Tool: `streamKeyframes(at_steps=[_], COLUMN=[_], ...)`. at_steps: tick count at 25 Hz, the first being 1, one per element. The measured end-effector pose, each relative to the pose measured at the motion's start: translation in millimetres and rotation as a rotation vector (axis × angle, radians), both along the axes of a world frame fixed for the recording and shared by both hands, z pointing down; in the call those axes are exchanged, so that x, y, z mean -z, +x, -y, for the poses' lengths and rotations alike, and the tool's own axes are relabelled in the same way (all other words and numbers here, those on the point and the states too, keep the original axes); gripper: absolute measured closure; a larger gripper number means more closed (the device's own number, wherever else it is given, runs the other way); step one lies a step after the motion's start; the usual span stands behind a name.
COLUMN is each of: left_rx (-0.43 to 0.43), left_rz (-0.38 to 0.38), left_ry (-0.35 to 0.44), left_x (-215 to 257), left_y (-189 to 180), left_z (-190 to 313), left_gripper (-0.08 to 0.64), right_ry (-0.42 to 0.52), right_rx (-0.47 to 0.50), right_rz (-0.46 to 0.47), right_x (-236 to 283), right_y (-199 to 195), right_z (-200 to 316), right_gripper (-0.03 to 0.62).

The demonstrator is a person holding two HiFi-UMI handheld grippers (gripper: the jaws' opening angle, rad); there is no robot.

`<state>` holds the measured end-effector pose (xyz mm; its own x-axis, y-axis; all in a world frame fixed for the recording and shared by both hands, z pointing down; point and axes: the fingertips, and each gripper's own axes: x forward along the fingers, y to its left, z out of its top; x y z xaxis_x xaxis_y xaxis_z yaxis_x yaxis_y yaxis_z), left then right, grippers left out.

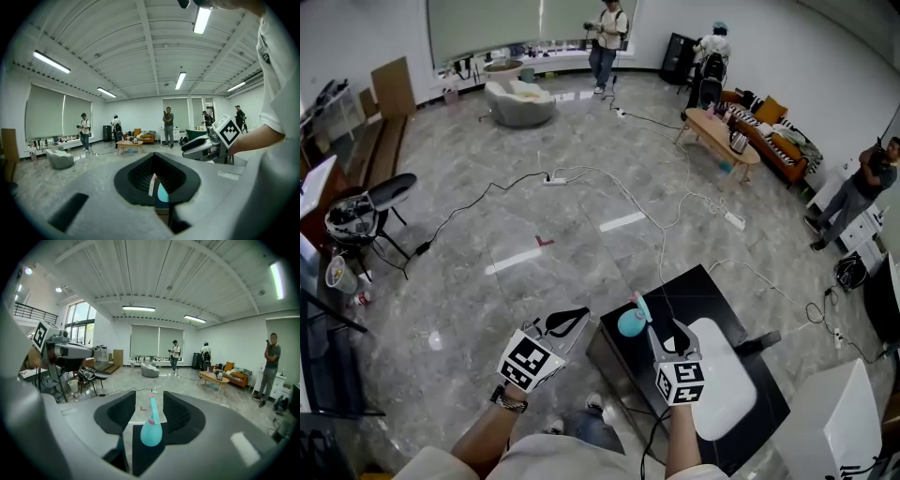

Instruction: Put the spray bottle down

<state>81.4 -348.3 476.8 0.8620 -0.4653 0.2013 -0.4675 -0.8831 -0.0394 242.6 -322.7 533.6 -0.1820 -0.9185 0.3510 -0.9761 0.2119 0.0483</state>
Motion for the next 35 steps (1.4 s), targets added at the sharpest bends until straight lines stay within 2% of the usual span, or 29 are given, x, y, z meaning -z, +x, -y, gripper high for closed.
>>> streamKeyframes(at_steps=[4, 11, 16, 21, 25, 35], left_rx=[-0.023, -0.062, -0.107, -0.145, -0.178, -0.227], left_rz=[-0.007, -0.027, -0.029, -0.038, -0.039, -0.056], left_ry=[0.025, 0.052, 0.073, 0.086, 0.100, 0.127], left_x=[11, 23, 29, 36, 42, 59], left_y=[1, 8, 21, 34, 42, 51], left_z=[-17, -34, -48, -61, -71, -89], left_gripper=[0.555, 0.555, 0.555, 0.555, 0.555, 0.555], right_ry=[0.024, 0.120, 0.171, 0.165, 0.155, 0.181], right_rx=[-0.039, -0.060, -0.061, -0.101, -0.132, -0.198], right_rz=[-0.002, 0.021, 0.034, 0.017, -0.007, 0.010], right_x=[19, 63, 84, 91, 100, 132], right_y=[1, -1, -2, 6, 13, 20], right_z=[-24, -60, -87, -111, -130, -161], right_gripper=[0.435, 0.461, 0.551, 0.586, 0.586, 0.586])
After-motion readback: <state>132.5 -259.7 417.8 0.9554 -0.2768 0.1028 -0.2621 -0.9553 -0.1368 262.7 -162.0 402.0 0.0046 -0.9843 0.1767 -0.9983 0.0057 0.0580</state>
